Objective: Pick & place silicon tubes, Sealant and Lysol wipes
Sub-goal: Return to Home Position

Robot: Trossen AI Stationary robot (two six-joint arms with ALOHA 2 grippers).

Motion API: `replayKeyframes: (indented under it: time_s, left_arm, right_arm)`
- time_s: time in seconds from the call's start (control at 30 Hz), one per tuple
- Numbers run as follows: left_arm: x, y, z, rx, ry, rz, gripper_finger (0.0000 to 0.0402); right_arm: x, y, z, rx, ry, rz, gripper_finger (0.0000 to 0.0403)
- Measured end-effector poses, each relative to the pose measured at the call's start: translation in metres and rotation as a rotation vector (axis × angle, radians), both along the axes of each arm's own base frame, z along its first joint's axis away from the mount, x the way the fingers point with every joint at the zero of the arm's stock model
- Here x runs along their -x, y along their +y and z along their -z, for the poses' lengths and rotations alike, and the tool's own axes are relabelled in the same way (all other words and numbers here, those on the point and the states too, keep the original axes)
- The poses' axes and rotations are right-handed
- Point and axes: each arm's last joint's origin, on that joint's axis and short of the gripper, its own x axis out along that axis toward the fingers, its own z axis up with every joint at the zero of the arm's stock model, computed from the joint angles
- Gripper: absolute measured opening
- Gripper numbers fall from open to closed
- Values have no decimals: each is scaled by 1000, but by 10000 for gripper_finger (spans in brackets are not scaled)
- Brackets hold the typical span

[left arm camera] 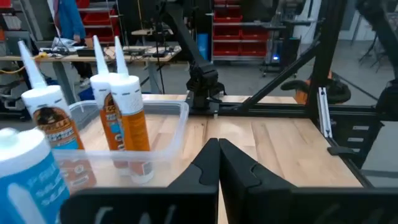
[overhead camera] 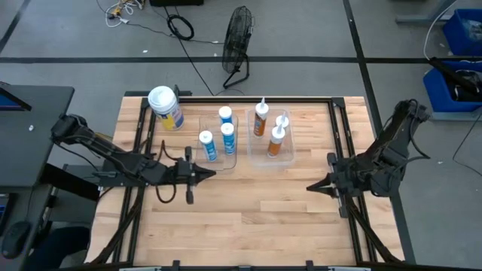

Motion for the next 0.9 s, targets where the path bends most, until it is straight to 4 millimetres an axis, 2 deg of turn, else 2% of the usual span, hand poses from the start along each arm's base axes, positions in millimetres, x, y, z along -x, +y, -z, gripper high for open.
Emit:
replayKeyframes:
  time_s: [0.13,0.33,0.5,0.77,0.9]
  left_arm:
    - [13,8,10,10,-18,1,3]
    - [26,25,37,36,-47,8,3]
    - [32,40,60,40,-70,1,3]
    - [50,55,77,62,-115,-17,3]
    - [60,57,77,78,-161,-11,3]
  right_arm:
    - [8,-3,25,-47,-54,-33,0]
    - [16,-14,60,-30,-119,-59,0]
    - [25,-25,80,-82,-167,-57,0]
    - [34,-41,115,-39,-150,39,0]
    - [39,-46,131,-59,-142,-19,0]
